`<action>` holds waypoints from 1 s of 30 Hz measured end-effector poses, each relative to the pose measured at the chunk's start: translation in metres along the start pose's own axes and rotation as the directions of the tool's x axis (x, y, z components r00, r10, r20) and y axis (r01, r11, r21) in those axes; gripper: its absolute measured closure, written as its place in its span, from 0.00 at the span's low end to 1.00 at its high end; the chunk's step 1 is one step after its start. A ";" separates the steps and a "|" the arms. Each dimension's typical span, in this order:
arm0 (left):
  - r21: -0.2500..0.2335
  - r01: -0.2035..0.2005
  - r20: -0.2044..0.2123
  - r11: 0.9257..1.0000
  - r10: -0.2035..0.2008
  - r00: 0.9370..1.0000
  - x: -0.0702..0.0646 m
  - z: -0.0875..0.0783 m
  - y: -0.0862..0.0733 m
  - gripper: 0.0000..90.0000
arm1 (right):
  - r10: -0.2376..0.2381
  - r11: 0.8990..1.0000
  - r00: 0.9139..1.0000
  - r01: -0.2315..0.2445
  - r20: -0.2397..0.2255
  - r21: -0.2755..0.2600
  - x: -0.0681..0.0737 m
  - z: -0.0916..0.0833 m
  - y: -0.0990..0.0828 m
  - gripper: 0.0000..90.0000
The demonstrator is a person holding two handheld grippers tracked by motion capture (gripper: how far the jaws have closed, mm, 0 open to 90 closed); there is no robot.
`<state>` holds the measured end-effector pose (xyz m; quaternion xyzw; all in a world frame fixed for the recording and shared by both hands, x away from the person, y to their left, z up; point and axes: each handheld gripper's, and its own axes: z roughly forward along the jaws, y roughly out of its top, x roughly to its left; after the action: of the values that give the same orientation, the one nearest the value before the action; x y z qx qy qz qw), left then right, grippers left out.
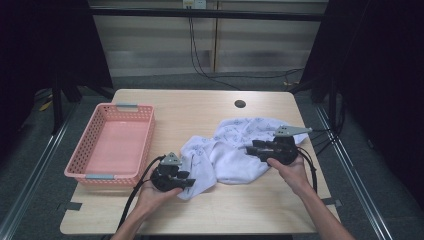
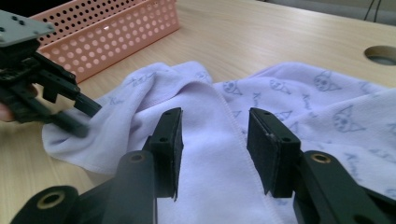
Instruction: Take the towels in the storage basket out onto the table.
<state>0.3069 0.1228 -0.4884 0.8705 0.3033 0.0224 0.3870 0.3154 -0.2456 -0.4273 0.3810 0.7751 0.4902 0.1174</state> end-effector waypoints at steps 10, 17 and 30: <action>-0.162 0.057 0.204 0.985 -0.023 0.979 -0.015 -0.014 0.010 0.97 | -0.019 0.996 0.988 0.033 -0.152 0.085 0.028 0.021 -0.026 0.64; -0.268 0.084 0.220 0.960 -0.024 0.975 -0.015 -0.026 0.021 0.97 | -0.059 0.988 0.951 0.099 -0.303 0.118 0.068 0.052 -0.026 0.51; -0.334 0.114 0.202 0.936 -0.047 0.978 -0.007 -0.035 0.030 0.81 | -0.118 0.991 0.958 0.132 -0.262 0.036 0.076 0.054 -0.017 0.96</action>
<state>0.3069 0.1265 -0.4417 0.7744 0.2917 -0.0247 0.5608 0.2857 -0.1595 -0.4540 0.2671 0.8190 0.5066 0.0355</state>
